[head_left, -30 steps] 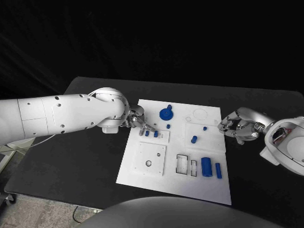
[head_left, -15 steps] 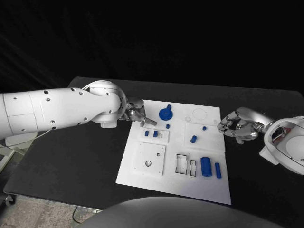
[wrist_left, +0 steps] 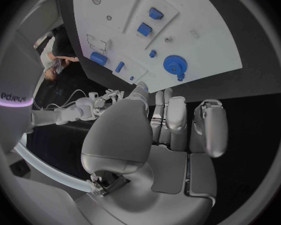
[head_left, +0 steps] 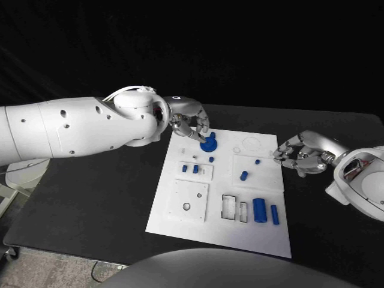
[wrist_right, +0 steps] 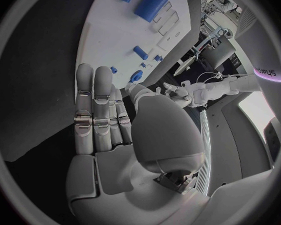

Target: Assemble the parts on the task board

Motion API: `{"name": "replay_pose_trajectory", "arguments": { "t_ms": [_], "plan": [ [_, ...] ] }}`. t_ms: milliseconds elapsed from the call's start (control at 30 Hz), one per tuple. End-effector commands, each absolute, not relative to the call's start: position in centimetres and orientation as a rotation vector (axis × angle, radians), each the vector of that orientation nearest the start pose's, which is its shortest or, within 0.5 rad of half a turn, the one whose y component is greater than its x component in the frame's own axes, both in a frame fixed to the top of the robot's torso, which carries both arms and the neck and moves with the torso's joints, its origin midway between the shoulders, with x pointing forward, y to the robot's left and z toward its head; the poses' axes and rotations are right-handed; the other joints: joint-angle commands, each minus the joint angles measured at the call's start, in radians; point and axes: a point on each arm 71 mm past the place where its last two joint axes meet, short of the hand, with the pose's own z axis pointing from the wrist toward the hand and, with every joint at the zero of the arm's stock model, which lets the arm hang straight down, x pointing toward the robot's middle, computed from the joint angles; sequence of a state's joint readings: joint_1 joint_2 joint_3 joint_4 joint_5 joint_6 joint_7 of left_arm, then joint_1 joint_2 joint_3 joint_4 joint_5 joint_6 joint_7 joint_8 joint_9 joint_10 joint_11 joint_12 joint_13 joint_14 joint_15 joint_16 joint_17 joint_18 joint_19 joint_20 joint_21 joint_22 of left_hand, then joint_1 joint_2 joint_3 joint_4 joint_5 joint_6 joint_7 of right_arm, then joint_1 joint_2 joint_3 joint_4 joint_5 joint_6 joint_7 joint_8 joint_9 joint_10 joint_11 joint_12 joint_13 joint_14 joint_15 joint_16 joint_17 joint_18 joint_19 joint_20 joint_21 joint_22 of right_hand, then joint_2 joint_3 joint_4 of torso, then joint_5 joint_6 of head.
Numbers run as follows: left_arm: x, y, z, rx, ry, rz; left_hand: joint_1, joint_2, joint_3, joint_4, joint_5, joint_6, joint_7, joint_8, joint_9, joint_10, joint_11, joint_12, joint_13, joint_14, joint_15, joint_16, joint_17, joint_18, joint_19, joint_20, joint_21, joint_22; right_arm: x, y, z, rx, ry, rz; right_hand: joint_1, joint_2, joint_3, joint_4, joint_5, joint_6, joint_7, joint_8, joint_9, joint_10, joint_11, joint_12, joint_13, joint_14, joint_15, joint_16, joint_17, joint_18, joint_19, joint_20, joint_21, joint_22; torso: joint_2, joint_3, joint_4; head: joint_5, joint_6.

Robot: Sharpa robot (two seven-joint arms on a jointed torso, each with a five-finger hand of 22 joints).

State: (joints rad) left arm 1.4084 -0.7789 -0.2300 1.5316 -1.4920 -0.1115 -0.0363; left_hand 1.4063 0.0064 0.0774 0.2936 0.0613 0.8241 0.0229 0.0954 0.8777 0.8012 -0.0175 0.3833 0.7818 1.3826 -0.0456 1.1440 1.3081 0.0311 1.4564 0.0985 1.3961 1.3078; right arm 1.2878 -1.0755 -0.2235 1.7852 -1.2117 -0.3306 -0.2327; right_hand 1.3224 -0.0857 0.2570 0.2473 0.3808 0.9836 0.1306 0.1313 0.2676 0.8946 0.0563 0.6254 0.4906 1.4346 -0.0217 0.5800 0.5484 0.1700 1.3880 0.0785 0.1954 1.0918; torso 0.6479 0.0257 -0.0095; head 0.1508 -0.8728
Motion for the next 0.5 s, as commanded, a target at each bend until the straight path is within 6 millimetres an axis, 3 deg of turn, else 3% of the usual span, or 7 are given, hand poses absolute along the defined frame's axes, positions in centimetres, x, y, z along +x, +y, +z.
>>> {"name": "replay_pose_trajectory", "arguments": {
  "t_ms": [33, 167, 267, 367, 500],
  "plan": [
    [47.2, 14.3, -17.1, 0.894, 1.495, -0.646, 0.056, -0.034, 0.066, 0.004, -0.002, 0.013, -0.025, -0.033, -0.101, 0.014, -0.024, -0.064, -0.101, 0.006, -0.015, -0.006, 0.096, 0.005, 0.004, 0.002, 0.003, 0.212, 42.2, -24.4, -19.5, 0.109, 1.821, 0.658, -0.009, 0.002, -0.001, 0.007, -0.004, -0.004, -0.006, 0.001, 0.001, 0.008, -0.001, 0.001, -0.002, 0.006, -0.002, 0.004, 0.001, 0.012, 0.005, 0.0, 0.003, 0.002, -0.001, -0.0005, 0.0007, 0.001, 0.0],
    [46.6, 13.3, -18.9, 0.995, 1.459, -0.622, 0.066, -0.078, 0.107, -0.005, -0.004, -0.034, -0.047, -0.035, -0.198, 0.001, -0.035, -0.11, -0.175, 0.004, -0.024, -0.011, 0.081, 0.004, 0.007, 0.002, 0.007, 0.213, 42.2, -24.4, -19.4, 0.107, 1.818, 0.664, -0.007, 0.003, 0.0, 0.006, -0.004, -0.004, -0.007, 0.001, 0.002, 0.009, -0.001, 0.001, -0.003, 0.007, -0.003, 0.004, 0.001, 0.012, 0.005, -0.001, 0.004, 0.002, 0.0, -0.001, 0.0009, -0.004, 0.0],
    [46.3, 12.6, -20.2, 1.033, 1.449, -0.613, 0.064, -0.105, 0.128, -0.008, -0.011, -0.038, -0.082, -0.035, -0.252, -0.001, -0.024, -0.123, -0.211, -0.012, -0.017, -0.05, 0.053, 0.003, 0.013, 0.001, 0.014, 0.216, 42.1, -24.4, -19.4, 0.107, 1.817, 0.665, -0.006, 0.003, 0.001, 0.005, -0.003, -0.004, -0.007, 0.001, 0.002, 0.01, -0.001, 0.001, -0.004, 0.007, -0.003, 0.004, 0.001, 0.012, 0.006, -0.001, 0.004, 0.002, 0.0, -0.0021, 0.0004, -0.006, 0.0],
    [46.2, 12.0, -20.9, 1.045, 1.433, -0.614, 0.06, -0.119, 0.137, -0.011, -0.012, -0.043, -0.102, -0.033, -0.28, -0.001, -0.006, -0.123, -0.225, -0.015, -0.005, -0.058, 0.041, 0.0, 0.022, 0.0, 0.028, 0.22, 42.1, -24.5, -19.4, 0.108, 1.816, 0.664, -0.001, 0.004, 0.002, 0.003, -0.002, -0.002, -0.008, 0.002, 0.002, 0.011, -0.002, 0.001, -0.006, 0.008, -0.003, 0.004, 0.002, 0.012, 0.007, -0.002, 0.004, 0.003, 0.0, -0.0013, 0.0003, -0.009, 0.0],
    [46.2, 11.5, -21.3, 1.047, 1.416, -0.614, 0.049, -0.128, 0.143, -0.01, -0.012, -0.035, -0.102, -0.031, -0.302, 0.009, -0.005, -0.115, -0.233, -0.016, -0.003, -0.065, 0.027, -0.003, 0.031, 0.0, 0.043, 0.224, 42.0, -24.5, -19.4, 0.109, 1.819, 0.663, 0.001, 0.005, 0.003, 0.002, -0.001, -0.002, -0.008, 0.003, 0.002, 0.011, -0.002, 0.0, -0.007, 0.008, -0.004, 0.004, 0.002, 0.012, 0.007, -0.002, 0.004, 0.003, -0.002, 0.0003, -0.0006, -0.007, 0.0]
  ]
}}
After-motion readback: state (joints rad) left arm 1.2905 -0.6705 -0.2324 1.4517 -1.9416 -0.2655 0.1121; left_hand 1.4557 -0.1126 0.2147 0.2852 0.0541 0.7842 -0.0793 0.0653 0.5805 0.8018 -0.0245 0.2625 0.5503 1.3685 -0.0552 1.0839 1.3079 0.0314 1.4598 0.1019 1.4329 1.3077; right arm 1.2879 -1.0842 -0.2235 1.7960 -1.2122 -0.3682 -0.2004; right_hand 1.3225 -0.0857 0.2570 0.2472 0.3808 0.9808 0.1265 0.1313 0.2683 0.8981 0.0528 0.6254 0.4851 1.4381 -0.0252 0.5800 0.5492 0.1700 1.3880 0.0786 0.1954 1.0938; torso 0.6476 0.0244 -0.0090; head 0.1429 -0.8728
